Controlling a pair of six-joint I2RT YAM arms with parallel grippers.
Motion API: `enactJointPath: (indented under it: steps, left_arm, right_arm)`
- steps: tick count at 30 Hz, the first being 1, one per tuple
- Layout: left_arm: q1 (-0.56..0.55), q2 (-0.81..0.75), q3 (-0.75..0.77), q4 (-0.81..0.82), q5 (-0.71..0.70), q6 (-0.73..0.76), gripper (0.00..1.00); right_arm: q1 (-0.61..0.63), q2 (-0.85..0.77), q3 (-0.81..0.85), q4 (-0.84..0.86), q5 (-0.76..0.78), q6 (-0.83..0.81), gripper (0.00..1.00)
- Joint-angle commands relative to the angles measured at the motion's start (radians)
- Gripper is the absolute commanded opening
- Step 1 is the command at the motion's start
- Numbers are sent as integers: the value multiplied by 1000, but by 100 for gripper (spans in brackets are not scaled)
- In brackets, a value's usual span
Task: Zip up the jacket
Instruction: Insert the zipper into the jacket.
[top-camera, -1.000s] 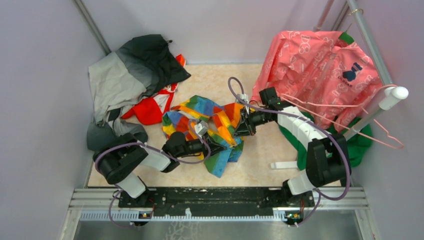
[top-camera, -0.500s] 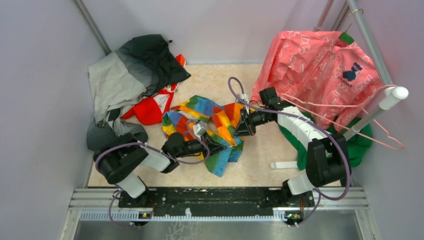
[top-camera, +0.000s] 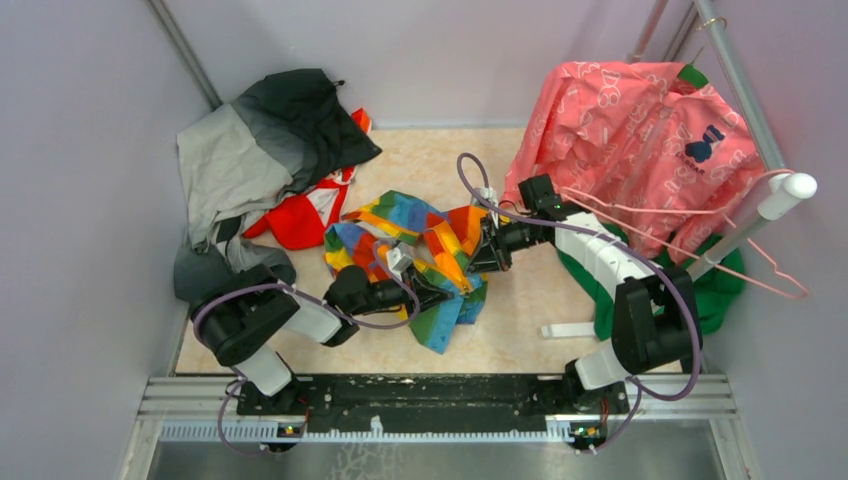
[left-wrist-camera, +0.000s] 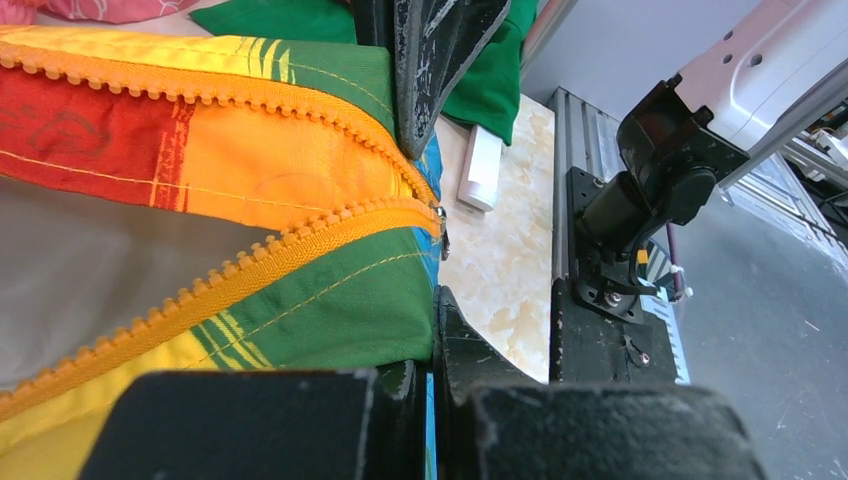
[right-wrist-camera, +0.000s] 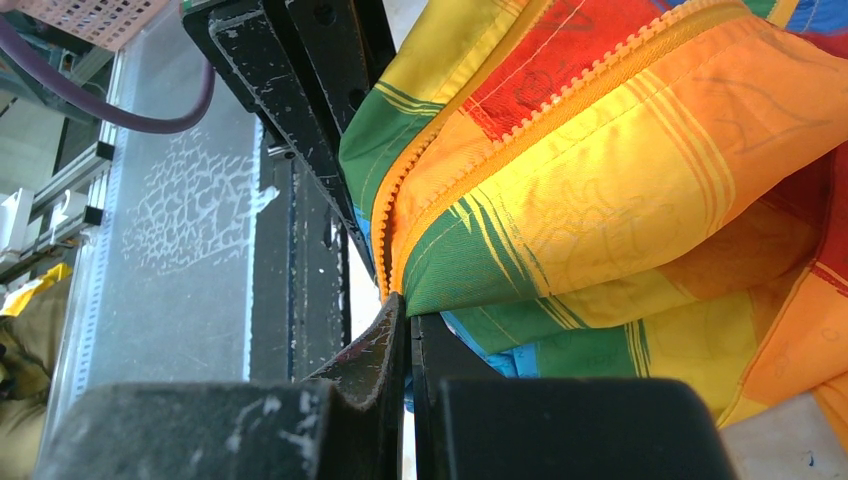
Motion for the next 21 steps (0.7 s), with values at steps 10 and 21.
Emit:
enactJointPath:
  steps: [10, 21]
  left_arm:
    - [-4, 4, -1, 58, -11, -1, 0]
    - [-3, 2, -47, 152, -30, -15, 0]
  right_arm:
    - [8, -27, 17, 1, -63, -19, 0]
    - [8, -27, 18, -5, -64, -24, 0]
